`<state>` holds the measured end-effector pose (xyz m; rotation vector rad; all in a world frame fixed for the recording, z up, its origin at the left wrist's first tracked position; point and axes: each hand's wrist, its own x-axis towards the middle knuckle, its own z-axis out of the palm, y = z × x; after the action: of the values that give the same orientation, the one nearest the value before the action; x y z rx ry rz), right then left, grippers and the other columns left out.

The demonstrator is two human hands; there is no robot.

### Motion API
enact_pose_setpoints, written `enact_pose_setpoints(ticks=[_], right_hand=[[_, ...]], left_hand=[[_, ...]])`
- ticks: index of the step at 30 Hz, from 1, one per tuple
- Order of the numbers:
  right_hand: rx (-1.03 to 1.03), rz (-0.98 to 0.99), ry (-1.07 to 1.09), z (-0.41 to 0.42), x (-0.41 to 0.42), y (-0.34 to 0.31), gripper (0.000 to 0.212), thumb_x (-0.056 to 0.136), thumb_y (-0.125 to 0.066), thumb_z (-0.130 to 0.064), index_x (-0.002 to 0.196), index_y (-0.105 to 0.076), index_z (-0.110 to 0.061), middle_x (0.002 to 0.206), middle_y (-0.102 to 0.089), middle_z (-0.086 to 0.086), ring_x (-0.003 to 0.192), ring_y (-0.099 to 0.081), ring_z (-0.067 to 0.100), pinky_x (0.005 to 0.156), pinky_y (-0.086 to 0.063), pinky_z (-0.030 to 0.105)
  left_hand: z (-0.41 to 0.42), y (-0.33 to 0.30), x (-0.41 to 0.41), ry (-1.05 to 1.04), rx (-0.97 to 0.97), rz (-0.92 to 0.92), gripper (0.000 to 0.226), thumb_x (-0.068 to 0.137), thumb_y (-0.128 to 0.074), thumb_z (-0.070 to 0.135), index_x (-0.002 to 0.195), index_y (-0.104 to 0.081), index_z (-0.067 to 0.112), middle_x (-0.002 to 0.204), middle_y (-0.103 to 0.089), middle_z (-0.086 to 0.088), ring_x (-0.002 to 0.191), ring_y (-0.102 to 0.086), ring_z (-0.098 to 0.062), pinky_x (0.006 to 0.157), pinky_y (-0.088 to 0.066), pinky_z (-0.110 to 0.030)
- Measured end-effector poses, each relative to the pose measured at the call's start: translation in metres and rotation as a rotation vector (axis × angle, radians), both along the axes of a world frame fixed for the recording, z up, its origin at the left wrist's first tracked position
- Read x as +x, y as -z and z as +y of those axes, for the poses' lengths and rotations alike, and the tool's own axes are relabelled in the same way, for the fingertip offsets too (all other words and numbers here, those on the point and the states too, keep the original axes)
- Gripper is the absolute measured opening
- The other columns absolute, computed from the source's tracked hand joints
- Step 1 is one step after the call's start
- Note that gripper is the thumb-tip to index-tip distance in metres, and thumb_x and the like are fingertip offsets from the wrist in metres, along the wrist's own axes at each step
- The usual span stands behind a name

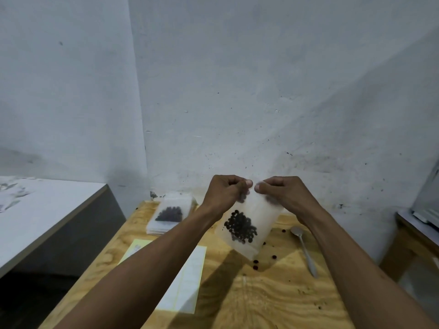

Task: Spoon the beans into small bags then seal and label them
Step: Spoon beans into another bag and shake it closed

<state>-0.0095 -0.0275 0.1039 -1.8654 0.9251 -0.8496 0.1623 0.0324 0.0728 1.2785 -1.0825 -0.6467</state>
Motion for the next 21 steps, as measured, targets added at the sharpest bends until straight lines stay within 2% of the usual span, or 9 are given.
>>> enact_pose_setpoints(ticks=[3, 5, 7, 8, 10, 12, 16, 18, 21], right_hand=[[-0.029, 0.044, 0.010, 0.000, 0.008, 0.002, 0.012, 0.084, -0.077, -0.030, 0.087, -0.081, -0.019, 0.083, -0.078, -0.005, 0.075, -0.071, 0.008, 0.064, -0.052, 0.020], [-0.056, 0.099, 0.010, -0.001, 0.015, 0.005, 0.020, 0.086, -0.073, -0.031, 0.081, -0.079, -0.013, 0.076, -0.075, 0.003, 0.068, -0.065, 0.014, 0.064, -0.048, 0.028], [-0.080, 0.152, -0.008, -0.001, 0.020, 0.007, 0.034, 0.086, -0.068, -0.033, 0.067, -0.068, -0.005, 0.062, -0.058, 0.009, 0.059, -0.049, 0.016, 0.059, -0.038, 0.031], [-0.084, 0.167, -0.015, -0.001, 0.022, 0.008, 0.035, 0.086, -0.067, -0.033, 0.062, -0.061, -0.008, 0.060, -0.048, 0.006, 0.057, -0.042, 0.016, 0.058, -0.033, 0.031], [-0.091, 0.181, -0.021, -0.001, 0.025, 0.009, 0.033, 0.085, -0.066, -0.032, 0.059, -0.055, -0.015, 0.060, -0.042, 0.002, 0.057, -0.038, 0.015, 0.057, -0.030, 0.031], [-0.084, 0.197, -0.016, -0.001, 0.026, 0.009, 0.030, 0.085, -0.065, -0.032, 0.061, -0.061, -0.014, 0.059, -0.048, 0.002, 0.058, -0.042, 0.015, 0.058, -0.032, 0.031], [-0.045, 0.132, -0.037, -0.007, 0.021, 0.013, 0.036, 0.086, -0.069, -0.029, 0.074, -0.071, 0.004, 0.065, -0.066, 0.011, 0.061, -0.057, 0.014, 0.059, -0.049, 0.029], [0.000, 0.041, -0.053, -0.008, 0.017, 0.012, 0.030, 0.088, -0.073, -0.024, 0.077, -0.075, 0.004, 0.065, -0.067, 0.008, 0.064, -0.061, 0.014, 0.061, -0.054, 0.022], [0.013, -0.020, -0.028, -0.010, 0.015, 0.009, 0.038, 0.084, -0.079, -0.033, 0.070, -0.073, 0.002, 0.060, -0.065, 0.002, 0.060, -0.061, 0.011, 0.062, -0.055, 0.021]], left_hand=[[0.001, 0.002, 0.003, -0.013, 0.021, 0.007, 0.018, 0.090, -0.075, 0.016, 0.081, -0.078, 0.001, 0.062, -0.069, -0.003, 0.054, -0.060, -0.011, 0.055, -0.048, -0.017], [0.002, 0.003, 0.006, -0.024, 0.036, 0.026, 0.020, 0.091, -0.075, 0.017, 0.080, -0.078, 0.000, 0.061, -0.068, -0.005, 0.055, -0.061, -0.013, 0.055, -0.049, -0.018], [0.003, 0.005, 0.008, -0.039, 0.046, 0.042, 0.022, 0.090, -0.074, 0.017, 0.080, -0.077, -0.002, 0.062, -0.067, -0.008, 0.055, -0.061, -0.013, 0.056, -0.050, -0.020], [0.004, 0.006, 0.009, -0.048, 0.052, 0.046, 0.023, 0.090, -0.075, 0.017, 0.079, -0.077, -0.003, 0.063, -0.067, -0.009, 0.055, -0.060, -0.014, 0.056, -0.050, -0.020], [0.005, 0.007, 0.011, -0.067, 0.061, 0.053, 0.022, 0.090, -0.075, 0.017, 0.080, -0.077, -0.003, 0.063, -0.068, -0.011, 0.055, -0.061, -0.014, 0.056, -0.050, -0.022], [0.005, 0.007, 0.015, -0.091, 0.070, 0.053, 0.021, 0.089, -0.076, 0.017, 0.082, -0.078, -0.002, 0.066, -0.069, -0.012, 0.056, -0.062, -0.015, 0.058, -0.053, -0.024], [0.005, 0.000, 0.031, -0.154, 0.074, 0.052, 0.018, 0.089, -0.077, 0.017, 0.083, -0.079, 0.001, 0.068, -0.072, -0.010, 0.059, -0.065, -0.016, 0.060, -0.055, -0.025], [0.007, -0.005, 0.037, -0.177, 0.070, 0.056, 0.017, 0.089, -0.077, 0.017, 0.085, -0.080, 0.001, 0.067, -0.072, -0.008, 0.058, -0.066, -0.013, 0.057, -0.053, -0.020], [0.009, -0.013, 0.040, -0.180, 0.046, 0.078, 0.018, 0.089, -0.077, 0.015, 0.085, -0.079, -0.002, 0.067, -0.071, -0.009, 0.059, -0.066, -0.013, 0.057, -0.055, -0.021]])
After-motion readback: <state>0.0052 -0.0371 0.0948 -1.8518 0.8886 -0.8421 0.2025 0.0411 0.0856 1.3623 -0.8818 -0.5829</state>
